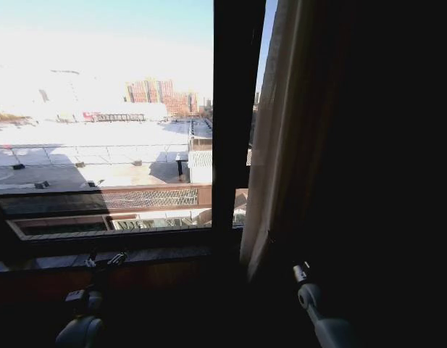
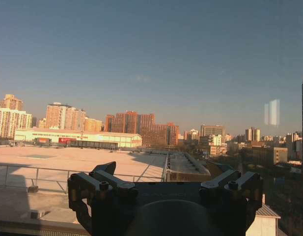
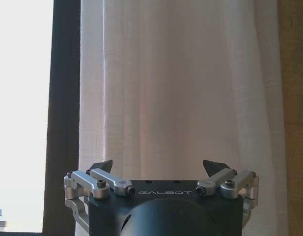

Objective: Open the curtains by pulling them apart, changing their state from closed to fully open.

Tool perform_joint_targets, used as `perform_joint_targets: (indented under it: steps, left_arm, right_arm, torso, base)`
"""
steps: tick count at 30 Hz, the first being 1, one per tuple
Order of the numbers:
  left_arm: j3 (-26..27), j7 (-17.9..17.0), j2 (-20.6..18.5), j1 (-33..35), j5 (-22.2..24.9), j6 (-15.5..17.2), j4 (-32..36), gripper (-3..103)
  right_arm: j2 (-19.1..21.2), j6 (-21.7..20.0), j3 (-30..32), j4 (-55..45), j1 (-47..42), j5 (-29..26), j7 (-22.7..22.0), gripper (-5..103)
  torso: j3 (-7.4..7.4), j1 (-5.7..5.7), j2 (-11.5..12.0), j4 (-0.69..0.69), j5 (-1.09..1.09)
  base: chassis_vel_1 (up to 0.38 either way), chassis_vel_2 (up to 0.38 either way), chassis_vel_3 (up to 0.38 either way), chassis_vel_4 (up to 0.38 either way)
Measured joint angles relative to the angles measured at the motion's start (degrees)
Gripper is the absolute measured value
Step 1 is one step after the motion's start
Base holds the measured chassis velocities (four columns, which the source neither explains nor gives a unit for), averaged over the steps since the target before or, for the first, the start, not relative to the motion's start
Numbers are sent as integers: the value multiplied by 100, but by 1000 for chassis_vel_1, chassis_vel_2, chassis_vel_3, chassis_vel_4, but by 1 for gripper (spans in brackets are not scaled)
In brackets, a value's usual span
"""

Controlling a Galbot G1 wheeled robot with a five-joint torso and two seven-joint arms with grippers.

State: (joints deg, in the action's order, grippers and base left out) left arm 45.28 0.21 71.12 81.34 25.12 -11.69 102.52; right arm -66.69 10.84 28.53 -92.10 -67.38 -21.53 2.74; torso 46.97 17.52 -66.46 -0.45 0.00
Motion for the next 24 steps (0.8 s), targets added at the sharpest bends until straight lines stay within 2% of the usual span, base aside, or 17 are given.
perform_joint_targets:
  steps: [4, 24]
  left_arm:
    - [0, 0, 0, 0, 0, 0, 0, 100]
    - [0, 0, 0, 0, 0, 0, 0, 100]
  right_arm:
    - [4, 0, 17, -54, -69, -33, 151, 100]
    - [4, 5, 19, -45, -61, -44, 175, 100]
  torso:
    - [0, 0, 0, 0, 0]
    - [0, 1, 1, 0, 0]
  base:
    - [0, 0, 0, 0]
    - [0, 0, 0, 0]
